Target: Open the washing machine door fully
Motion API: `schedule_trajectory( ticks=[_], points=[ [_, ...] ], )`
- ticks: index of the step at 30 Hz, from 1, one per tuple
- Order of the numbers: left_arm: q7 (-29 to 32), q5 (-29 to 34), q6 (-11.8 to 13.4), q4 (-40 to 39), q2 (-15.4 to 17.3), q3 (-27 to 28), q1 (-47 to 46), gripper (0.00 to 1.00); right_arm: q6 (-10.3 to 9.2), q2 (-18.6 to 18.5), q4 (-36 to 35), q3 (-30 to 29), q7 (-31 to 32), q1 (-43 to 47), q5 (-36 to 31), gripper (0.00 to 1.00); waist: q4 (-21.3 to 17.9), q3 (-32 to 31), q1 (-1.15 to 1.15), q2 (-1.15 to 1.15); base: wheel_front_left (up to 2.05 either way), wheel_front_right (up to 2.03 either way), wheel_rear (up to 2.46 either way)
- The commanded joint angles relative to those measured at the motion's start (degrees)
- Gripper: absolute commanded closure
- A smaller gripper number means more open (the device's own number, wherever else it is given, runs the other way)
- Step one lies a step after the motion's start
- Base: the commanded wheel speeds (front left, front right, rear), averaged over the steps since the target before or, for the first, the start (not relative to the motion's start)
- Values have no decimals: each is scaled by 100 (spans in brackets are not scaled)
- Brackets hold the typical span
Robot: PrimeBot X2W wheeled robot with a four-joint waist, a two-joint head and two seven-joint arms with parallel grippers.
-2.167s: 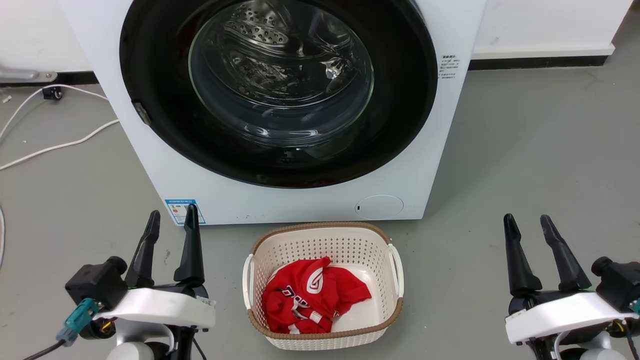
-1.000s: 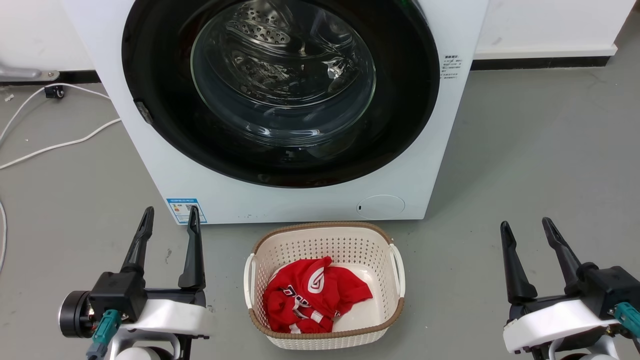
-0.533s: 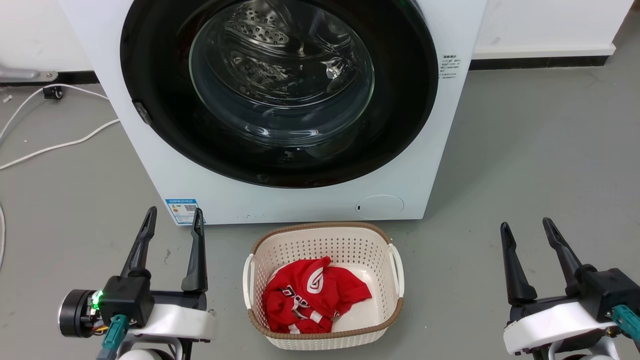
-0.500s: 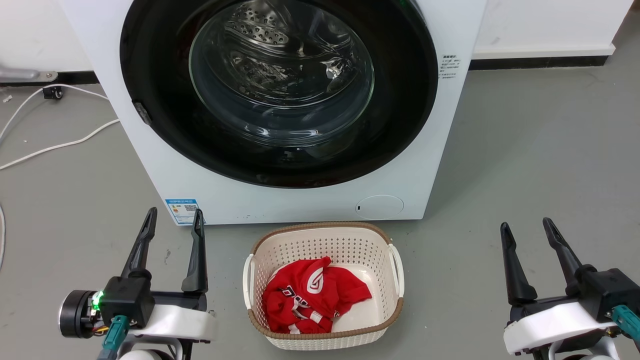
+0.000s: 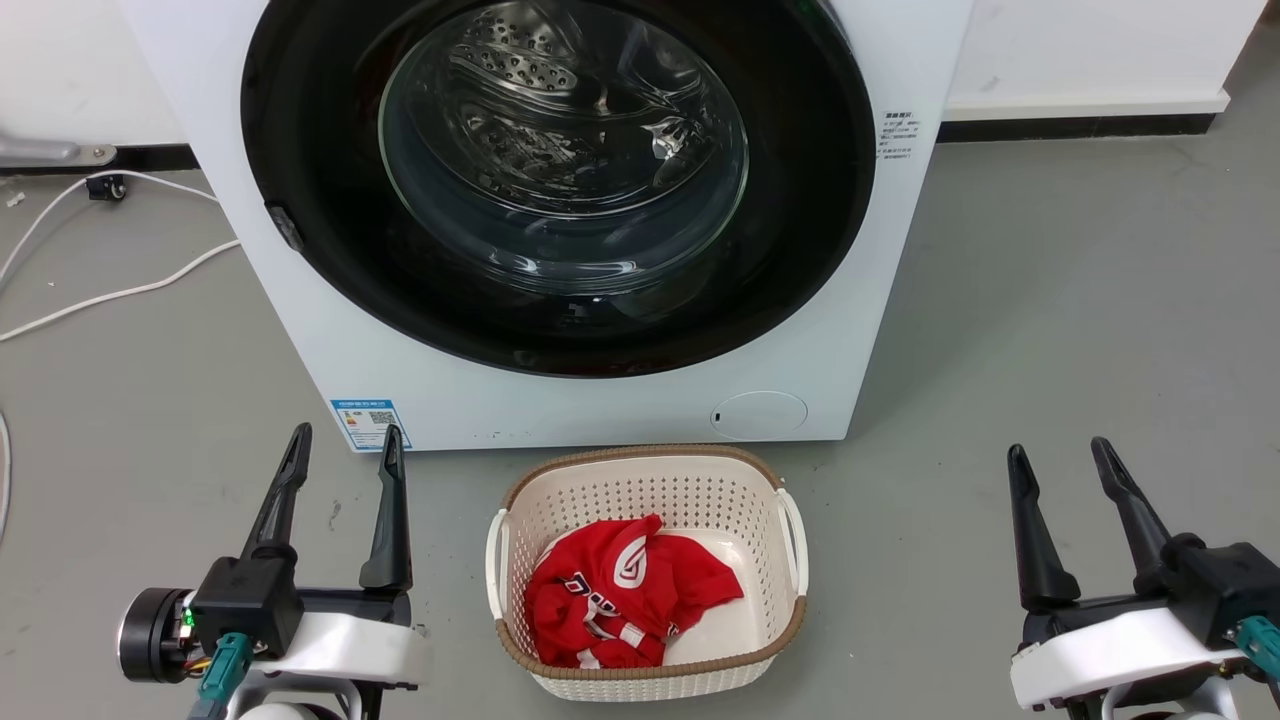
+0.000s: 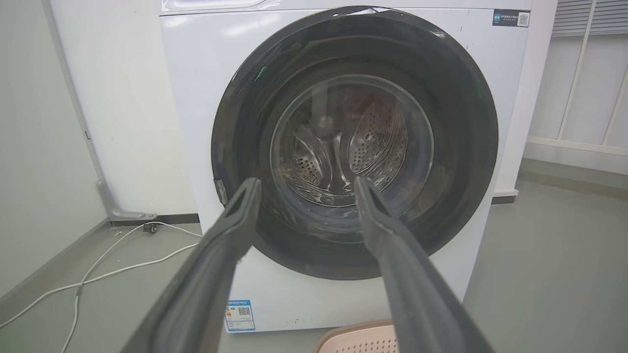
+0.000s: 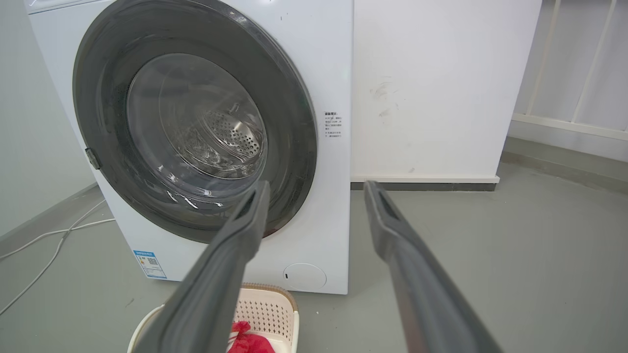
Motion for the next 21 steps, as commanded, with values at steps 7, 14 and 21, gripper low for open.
schedule_trajectory(
  ticks=[7,14,21],
  points=[
    [-15,56,-72,46,-53,70,-5,0,-2,19,74,34,-156,-3,374,100,-6,9,0,0,0,0,0],
    [-15,70,-98,76,-81,96,2,0,-2,20,318,124,-439,-59,3199,100,24,-10,0,0,0,0,0],
    [-14,51,-99,88,-108,146,42,0,-1,16,329,354,-617,-374,7334,100,28,-3,0,0,0,0,0]
  ],
)
